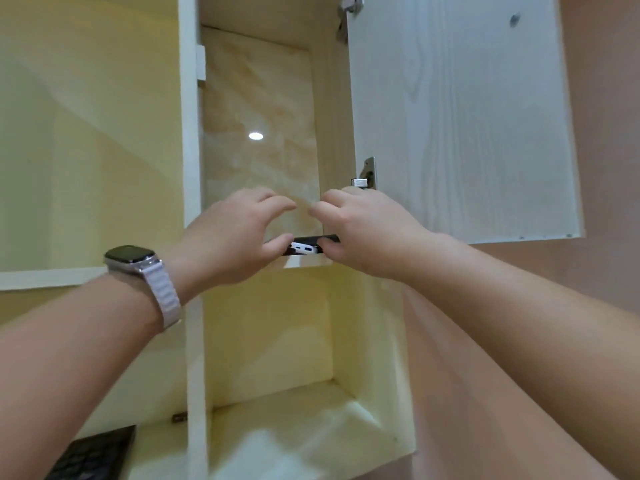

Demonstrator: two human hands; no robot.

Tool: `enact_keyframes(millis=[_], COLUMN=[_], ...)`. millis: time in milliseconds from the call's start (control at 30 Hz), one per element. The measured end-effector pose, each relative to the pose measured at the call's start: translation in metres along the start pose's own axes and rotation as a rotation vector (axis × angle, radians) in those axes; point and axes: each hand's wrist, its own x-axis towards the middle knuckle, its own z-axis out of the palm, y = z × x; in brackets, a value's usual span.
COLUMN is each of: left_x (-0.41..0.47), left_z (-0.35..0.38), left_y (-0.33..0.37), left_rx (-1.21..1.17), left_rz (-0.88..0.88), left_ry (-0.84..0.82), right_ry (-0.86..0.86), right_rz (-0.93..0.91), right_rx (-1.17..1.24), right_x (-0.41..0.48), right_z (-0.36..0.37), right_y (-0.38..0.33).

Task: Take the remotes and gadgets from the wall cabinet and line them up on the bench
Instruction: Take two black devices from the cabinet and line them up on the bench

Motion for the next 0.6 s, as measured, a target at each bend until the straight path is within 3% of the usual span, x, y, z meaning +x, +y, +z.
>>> enact_keyframes(millis=[167,233,433,600], left_x=[0.039,0.048,0.059,0.056], left_z=[-0.005,-0.005,0.007,0.015], left_y=[-0.009,-0.008,-0.012,-0.014], left_rx=[0.19,0.208,0.102,0.05], left_rz=[-0.001,-0.007,-0.044,-0.087], left_ry=[-0.456,-0.55,-0.697,-0.652], right_ry=[-0.369,-0.457,-0.539,-0.502], right_rz=[-0.053,-0.054,-0.105,-0.117], right_rx=[-0.165,-0.19,-0.317,-0.373], right_x=[0.033,0.039,0.046,0.043], right_z=[-0.002,0.0,0.012,0.016], right_y=[0.014,0.018,0.021,0.021])
